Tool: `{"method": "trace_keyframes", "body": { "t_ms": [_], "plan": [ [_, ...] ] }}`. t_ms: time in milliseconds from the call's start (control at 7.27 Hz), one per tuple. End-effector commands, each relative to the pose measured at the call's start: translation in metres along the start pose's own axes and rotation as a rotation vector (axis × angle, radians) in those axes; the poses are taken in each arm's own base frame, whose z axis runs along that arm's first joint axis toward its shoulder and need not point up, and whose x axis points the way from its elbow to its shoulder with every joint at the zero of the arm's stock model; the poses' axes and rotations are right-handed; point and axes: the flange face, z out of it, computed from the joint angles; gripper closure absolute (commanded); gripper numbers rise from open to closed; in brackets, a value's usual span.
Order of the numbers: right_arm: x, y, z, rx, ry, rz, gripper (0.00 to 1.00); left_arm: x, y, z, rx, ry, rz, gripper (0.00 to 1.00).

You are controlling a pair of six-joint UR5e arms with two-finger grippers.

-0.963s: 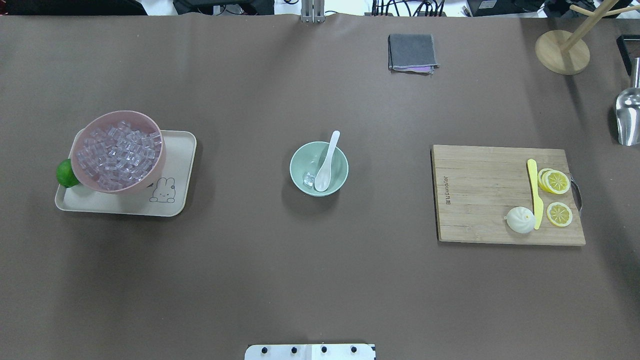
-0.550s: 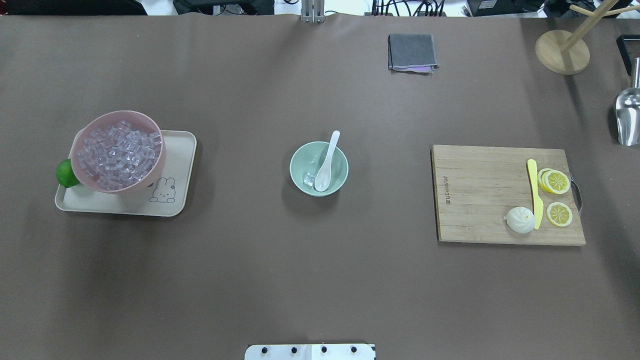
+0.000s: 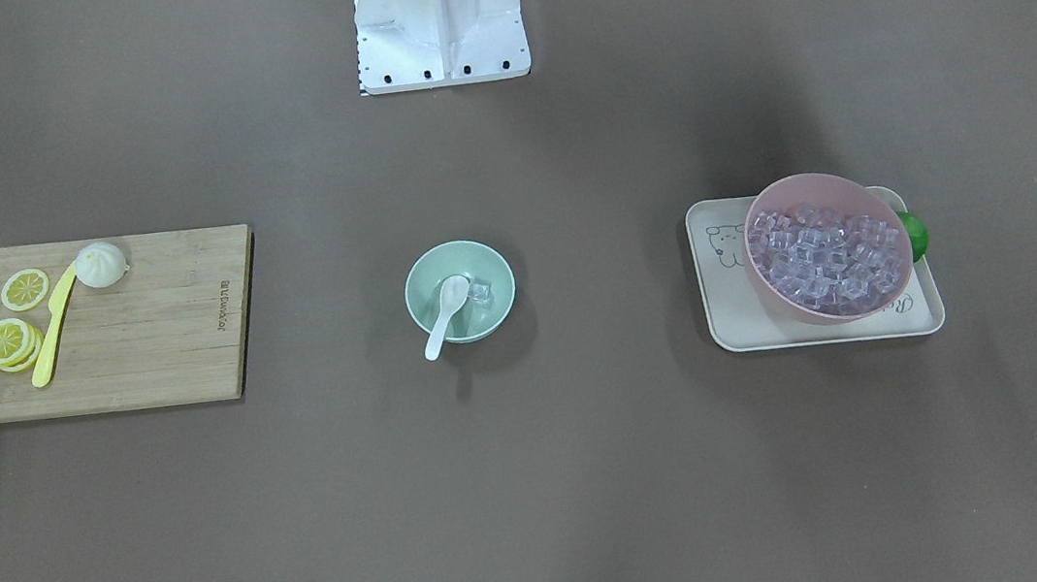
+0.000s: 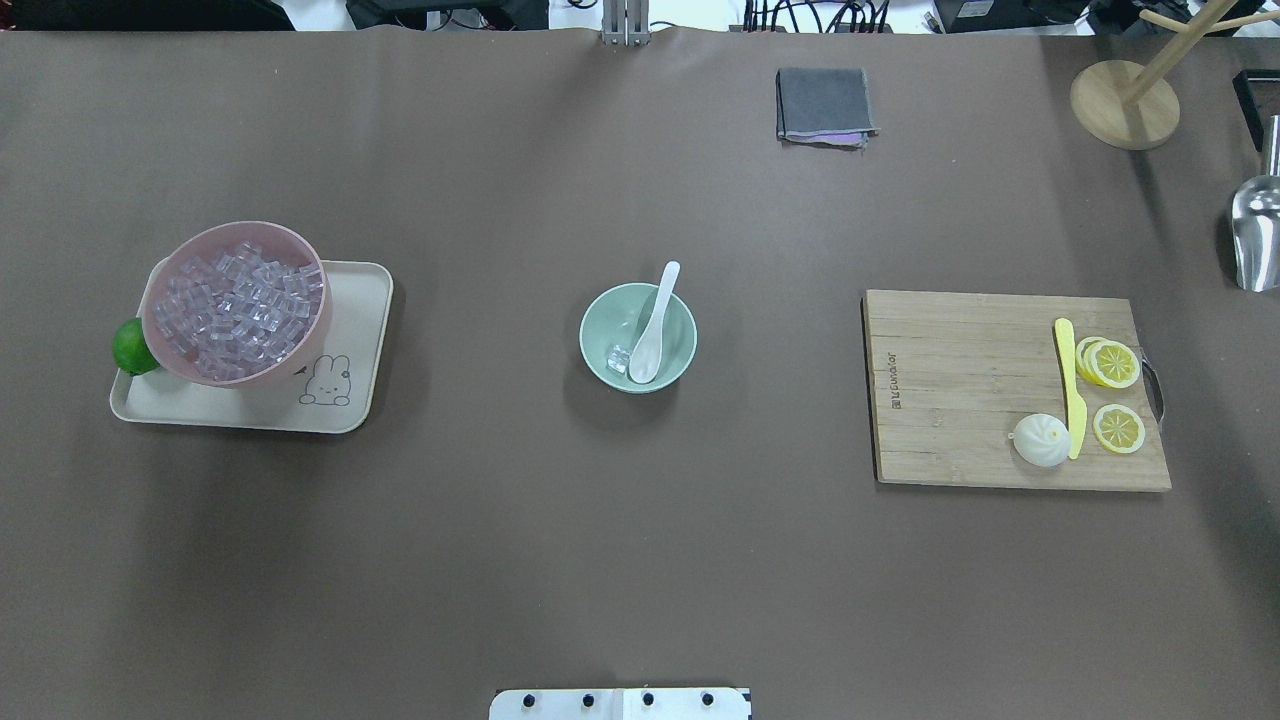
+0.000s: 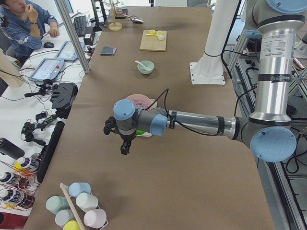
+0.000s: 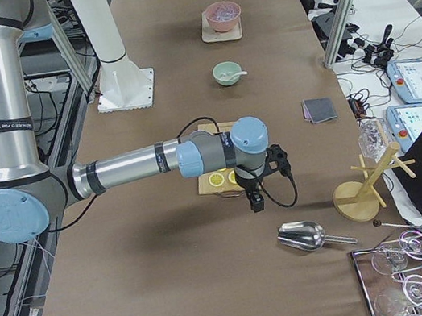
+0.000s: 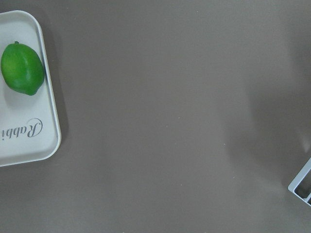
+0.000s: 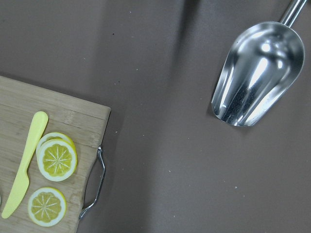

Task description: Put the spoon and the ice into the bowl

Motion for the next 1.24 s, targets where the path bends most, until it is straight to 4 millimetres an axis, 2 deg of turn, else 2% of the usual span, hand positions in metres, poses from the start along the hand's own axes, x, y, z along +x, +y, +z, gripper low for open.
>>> {"method": "trace_keyframes", "body": {
  "t_ms": [0,1101],
  "plan": [
    [-0.0005,-0.0006,-0.0007,0.002,0.000,-0.001,0.00,-0.0027,0.0028,0.0026,-0.006,-0.001,-0.006,0.01],
    [-0.0042,-0.0015,-0.0031,0.010,-0.011,-0.011,0.00,-0.0013,0.0029,0.0009,-0.003,-0.004,-0.003,0.01]
  ]
}}
